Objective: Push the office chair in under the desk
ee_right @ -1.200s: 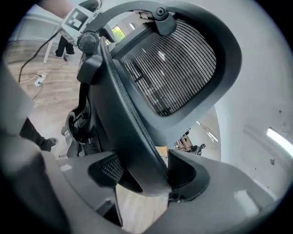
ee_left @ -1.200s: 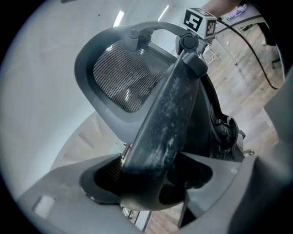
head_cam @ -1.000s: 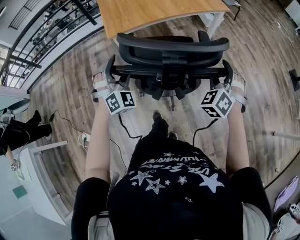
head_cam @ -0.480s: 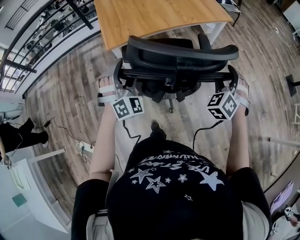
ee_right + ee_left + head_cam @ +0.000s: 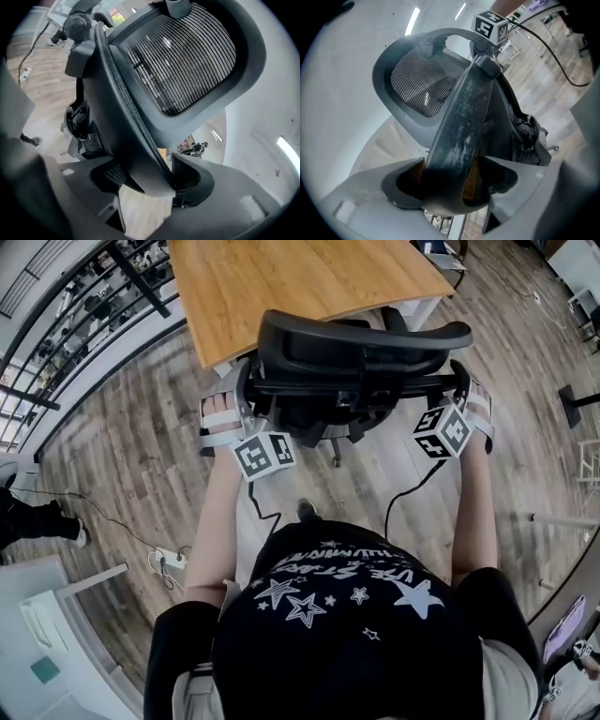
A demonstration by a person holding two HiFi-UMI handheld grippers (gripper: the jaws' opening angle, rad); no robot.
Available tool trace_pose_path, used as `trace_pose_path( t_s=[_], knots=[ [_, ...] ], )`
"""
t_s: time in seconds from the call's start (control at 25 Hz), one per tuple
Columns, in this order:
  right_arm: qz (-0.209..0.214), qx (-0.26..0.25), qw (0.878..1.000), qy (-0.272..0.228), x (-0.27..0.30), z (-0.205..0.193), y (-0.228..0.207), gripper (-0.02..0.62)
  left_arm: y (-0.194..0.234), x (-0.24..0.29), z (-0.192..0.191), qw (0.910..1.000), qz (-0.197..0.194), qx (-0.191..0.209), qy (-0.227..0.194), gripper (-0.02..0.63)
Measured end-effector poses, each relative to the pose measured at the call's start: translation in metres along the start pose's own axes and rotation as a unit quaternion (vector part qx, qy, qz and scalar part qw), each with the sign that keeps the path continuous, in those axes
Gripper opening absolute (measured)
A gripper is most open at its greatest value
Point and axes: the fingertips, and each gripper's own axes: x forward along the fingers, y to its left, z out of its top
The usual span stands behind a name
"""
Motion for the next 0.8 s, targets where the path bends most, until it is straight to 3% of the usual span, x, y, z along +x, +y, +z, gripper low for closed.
trace_pose_path(
  t_s=[0.44, 0.8],
  knots=[
    [-0.002, -0.011, 1.000, 0.019, 0.098, 0.007, -0.050, 0.281, 0.014, 0.088, 0.026, 0.9994, -0.002, 0.033, 0.009, 0.364],
    [-0.014, -0.019, 1.000, -0.011, 0.127, 0.024, -0.060, 0.282, 0.017, 0.099, 0.020, 0.9986, 0.014, 0.033, 0.039, 0.364]
  ],
)
